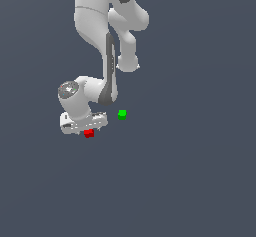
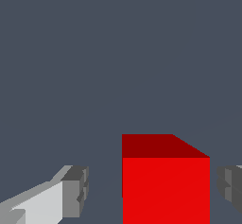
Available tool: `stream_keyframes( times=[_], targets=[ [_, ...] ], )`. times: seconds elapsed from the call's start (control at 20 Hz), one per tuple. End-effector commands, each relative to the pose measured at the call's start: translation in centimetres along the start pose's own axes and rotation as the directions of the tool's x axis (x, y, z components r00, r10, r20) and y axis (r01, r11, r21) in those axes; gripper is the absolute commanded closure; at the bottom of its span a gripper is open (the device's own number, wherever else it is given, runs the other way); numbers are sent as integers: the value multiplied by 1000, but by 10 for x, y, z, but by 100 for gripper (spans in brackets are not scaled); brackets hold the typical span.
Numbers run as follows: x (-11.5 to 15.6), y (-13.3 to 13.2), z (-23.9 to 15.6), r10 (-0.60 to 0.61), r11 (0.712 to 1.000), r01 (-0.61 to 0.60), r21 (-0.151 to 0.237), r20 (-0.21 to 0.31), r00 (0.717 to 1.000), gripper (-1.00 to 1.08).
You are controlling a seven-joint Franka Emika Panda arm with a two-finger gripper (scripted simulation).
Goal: Stack the red cube on top of the green cube.
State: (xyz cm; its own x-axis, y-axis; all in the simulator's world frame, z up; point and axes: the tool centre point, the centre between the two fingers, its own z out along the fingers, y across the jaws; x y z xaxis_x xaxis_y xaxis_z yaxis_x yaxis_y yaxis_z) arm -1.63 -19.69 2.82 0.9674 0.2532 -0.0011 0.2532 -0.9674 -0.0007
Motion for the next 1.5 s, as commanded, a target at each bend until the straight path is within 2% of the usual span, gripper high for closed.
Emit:
stream_keyframes(
  times=[0.0, 0.15, 0.2, 0.9, 1.15, 1.45],
  targets=[
    [1, 1, 7, 0, 1000, 0, -1, -1, 1000, -92],
    [1, 1, 8, 0, 1000, 0, -1, -1, 1000, -92],
    [1, 1, 8, 0, 1000, 0, -1, -1, 1000, 108],
    [1, 1, 3, -1, 1000, 1, -1, -1, 1000, 108],
    [1, 0, -17, -1, 1000, 1, -1, -1, 1000, 108],
    [0, 0, -59, -1, 1000, 1, -1, -1, 1000, 108]
  ],
)
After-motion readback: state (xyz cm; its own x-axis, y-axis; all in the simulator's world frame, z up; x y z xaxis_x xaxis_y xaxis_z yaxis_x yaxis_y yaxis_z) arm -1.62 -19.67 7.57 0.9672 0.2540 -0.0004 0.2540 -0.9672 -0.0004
